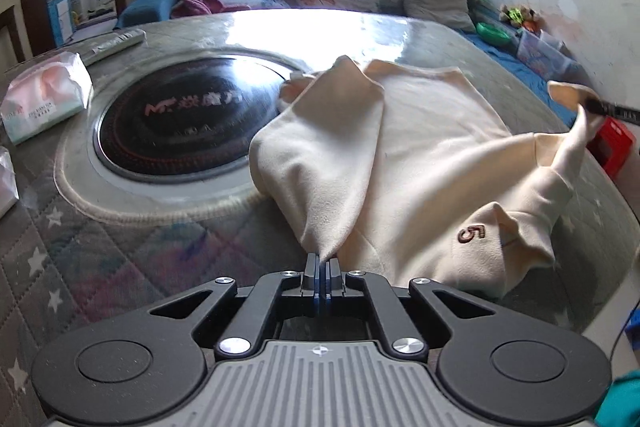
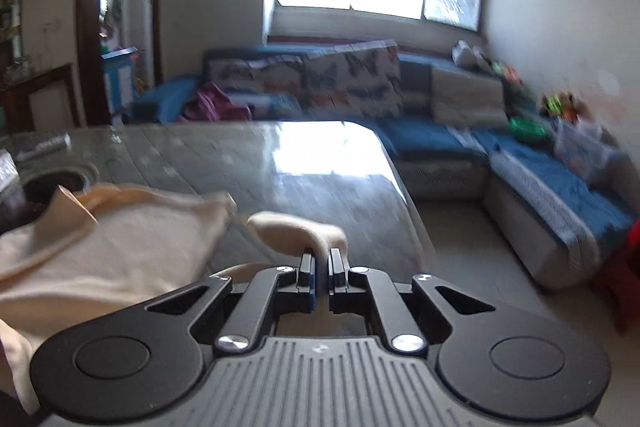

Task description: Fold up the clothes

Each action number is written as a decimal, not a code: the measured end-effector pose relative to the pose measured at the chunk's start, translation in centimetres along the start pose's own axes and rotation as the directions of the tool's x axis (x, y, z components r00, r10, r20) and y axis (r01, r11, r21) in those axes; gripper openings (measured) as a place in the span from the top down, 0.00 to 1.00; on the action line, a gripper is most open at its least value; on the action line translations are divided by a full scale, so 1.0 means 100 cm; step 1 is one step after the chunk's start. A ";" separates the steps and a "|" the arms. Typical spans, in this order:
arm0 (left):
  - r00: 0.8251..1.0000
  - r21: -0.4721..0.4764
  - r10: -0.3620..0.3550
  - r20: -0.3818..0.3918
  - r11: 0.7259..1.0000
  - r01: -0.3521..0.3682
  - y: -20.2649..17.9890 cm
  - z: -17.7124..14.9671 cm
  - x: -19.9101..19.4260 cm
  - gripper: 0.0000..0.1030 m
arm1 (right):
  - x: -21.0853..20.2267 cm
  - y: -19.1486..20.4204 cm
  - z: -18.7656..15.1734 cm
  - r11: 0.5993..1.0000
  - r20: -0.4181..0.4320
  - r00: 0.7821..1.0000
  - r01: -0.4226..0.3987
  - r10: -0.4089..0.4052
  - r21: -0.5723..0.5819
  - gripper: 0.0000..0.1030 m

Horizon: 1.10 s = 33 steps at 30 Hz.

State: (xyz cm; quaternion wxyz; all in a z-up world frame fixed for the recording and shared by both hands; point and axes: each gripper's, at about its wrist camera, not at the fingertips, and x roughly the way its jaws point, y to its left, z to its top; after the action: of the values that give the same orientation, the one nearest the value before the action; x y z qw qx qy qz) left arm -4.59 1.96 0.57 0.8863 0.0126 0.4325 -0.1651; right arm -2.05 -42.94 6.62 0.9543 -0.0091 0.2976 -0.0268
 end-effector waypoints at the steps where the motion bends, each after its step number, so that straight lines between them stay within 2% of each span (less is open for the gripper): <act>1: 1.000 0.004 -0.008 -0.003 1.000 0.008 0.000 -0.001 -0.001 0.97 | 0.001 -0.007 -0.008 1.000 -0.031 0.999 0.010 -0.009 0.016 0.94; 4: 1.000 0.027 0.001 0.008 1.000 -0.001 -0.001 0.003 -0.006 0.93 | 0.002 -0.022 -0.030 0.998 -0.096 0.994 0.056 -0.054 0.027 0.91; 7: 0.999 0.057 0.005 0.035 0.998 -0.007 -0.004 0.011 -0.015 0.92 | -0.002 -0.011 -0.029 1.000 -0.094 0.996 -0.008 0.008 0.007 0.88; 9: 0.998 0.089 -0.022 0.065 0.996 0.017 -0.013 0.016 -0.020 0.92 | -0.004 -0.003 -0.028 0.999 -0.093 0.994 -0.050 0.049 -0.006 0.87; 11: 0.995 0.130 -0.067 0.077 0.990 0.057 -0.025 0.019 -0.021 0.82 | -0.007 0.005 -0.027 0.995 -0.092 0.992 -0.093 0.091 -0.019 0.77; 13: 0.991 0.170 -0.108 0.075 0.981 0.094 -0.042 0.021 -0.018 0.65 | -0.009 0.013 -0.026 0.990 -0.093 0.987 -0.135 0.132 -0.033 0.76; 16: 0.986 0.209 -0.160 0.056 0.967 0.145 -0.066 0.022 -0.005 0.60 | -0.013 0.024 -0.024 0.979 -0.094 0.977 -0.198 0.193 -0.053 0.75; 19: 0.978 0.224 -0.207 0.038 0.955 0.193 -0.085 0.025 0.012 0.60 | -0.012 0.043 -0.025 0.959 -0.110 0.960 -0.269 0.259 -0.088 0.68; 23: 0.962 0.237 -0.272 -0.022 0.934 0.269 -0.101 0.023 0.032 0.64 | 0.000 0.077 -0.037 0.929 -0.173 0.935 -0.335 0.308 -0.158 0.68; 25: 0.954 0.257 -0.293 -0.064 0.919 0.300 -0.106 0.019 0.037 0.82 | 0.002 0.083 -0.042 0.923 -0.201 0.932 -0.339 0.303 -0.182 0.68; 28: 0.942 0.295 -0.320 -0.098 0.895 0.335 -0.107 0.013 0.035 0.83 | -0.005 0.085 -0.055 0.913 -0.269 0.919 -0.348 0.288 -0.211 0.68; 33: 0.915 0.332 -0.374 -0.153 0.852 0.404 -0.106 0.010 0.025 0.83 | -0.027 0.059 -0.061 0.935 -0.284 0.925 -0.309 0.252 -0.176 0.67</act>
State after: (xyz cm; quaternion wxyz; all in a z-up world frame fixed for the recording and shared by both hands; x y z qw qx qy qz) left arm -5.60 -8.91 0.59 0.7986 0.0923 0.4252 -0.4159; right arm -7.47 -36.94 2.97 0.8947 -0.0670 0.4179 0.1425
